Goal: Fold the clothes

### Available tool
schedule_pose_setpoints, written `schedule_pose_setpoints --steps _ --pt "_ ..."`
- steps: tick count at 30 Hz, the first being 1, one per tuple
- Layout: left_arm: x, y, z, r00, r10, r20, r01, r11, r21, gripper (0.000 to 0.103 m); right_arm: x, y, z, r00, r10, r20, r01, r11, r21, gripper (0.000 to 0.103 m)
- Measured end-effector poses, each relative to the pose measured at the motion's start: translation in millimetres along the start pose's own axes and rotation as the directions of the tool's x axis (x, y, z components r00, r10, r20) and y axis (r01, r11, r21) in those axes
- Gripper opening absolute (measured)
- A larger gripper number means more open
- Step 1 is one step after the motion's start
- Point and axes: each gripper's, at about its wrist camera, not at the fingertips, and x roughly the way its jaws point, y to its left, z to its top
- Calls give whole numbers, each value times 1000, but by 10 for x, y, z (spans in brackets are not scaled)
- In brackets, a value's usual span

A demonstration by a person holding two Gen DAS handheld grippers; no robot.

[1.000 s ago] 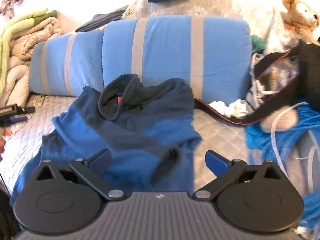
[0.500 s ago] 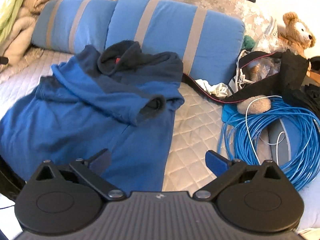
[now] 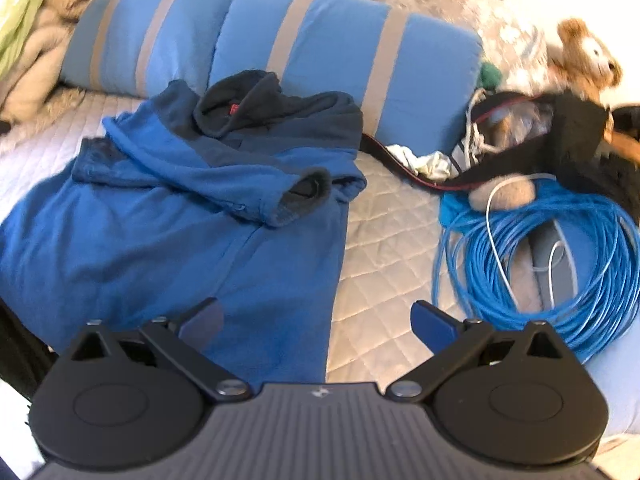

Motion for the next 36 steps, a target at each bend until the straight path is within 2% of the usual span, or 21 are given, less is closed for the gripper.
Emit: schedule_pose_setpoints --steps 2,6,9,13,15,18,20,21,23,24,27,32,34,35,36 --pt "-11 1 0 1000 -6 13 6 1000 -7 89 19 -57 -33 1000 2 -8 -2 1000 28 103" --pt "-31 27 10 999 -19 38 20 1000 -24 89 117 -310 -193 993 114 -27 -108 980 169 103" --pt "-22 71 37 999 -10 43 12 999 -31 89 278 -548 -406 969 247 -25 -229 927 298 103" --pt "14 148 65 999 9 33 -7 999 -43 89 608 -784 -807 896 443 -25 -388 809 442 103" --pt "40 186 63 1000 15 27 -14 999 -47 89 764 -830 -993 866 500 -29 -423 762 491 103" --pt "105 237 49 1000 27 10 -27 998 -50 89 944 -918 -1196 834 552 -3 -455 690 563 103" --pt "149 258 30 1000 31 -1 -31 998 -51 89 1056 -1018 -1282 790 611 54 -509 604 613 103" --pt "171 267 17 999 32 -7 -33 998 -51 89 1112 -1064 -1318 757 647 91 -546 550 633 103" --pt "220 281 -15 999 36 -18 -37 998 -49 89 1199 -1140 -1359 713 684 152 -588 466 662 103" --pt "245 290 -35 999 39 -24 -40 998 -49 89 1239 -1152 -1357 700 696 163 -599 446 665 103" --pt "318 322 -79 998 46 -43 -49 997 -57 89 1343 -1119 -1327 653 740 158 -637 424 644 102" --pt "409 390 -137 997 40 -73 -46 995 -86 89 1411 -1102 -1346 611 775 161 -663 390 640 100" --pt "423 420 -145 996 39 -78 -46 994 -94 89 1438 -1096 -1354 594 788 162 -672 375 638 89" --pt "424 433 -147 996 38 -80 -45 994 -99 89 1451 -1092 -1358 585 794 163 -677 368 637 70" --pt "417 448 -144 996 33 -81 -42 994 -102 89 1466 -1089 -1363 582 798 159 -676 365 640 39"
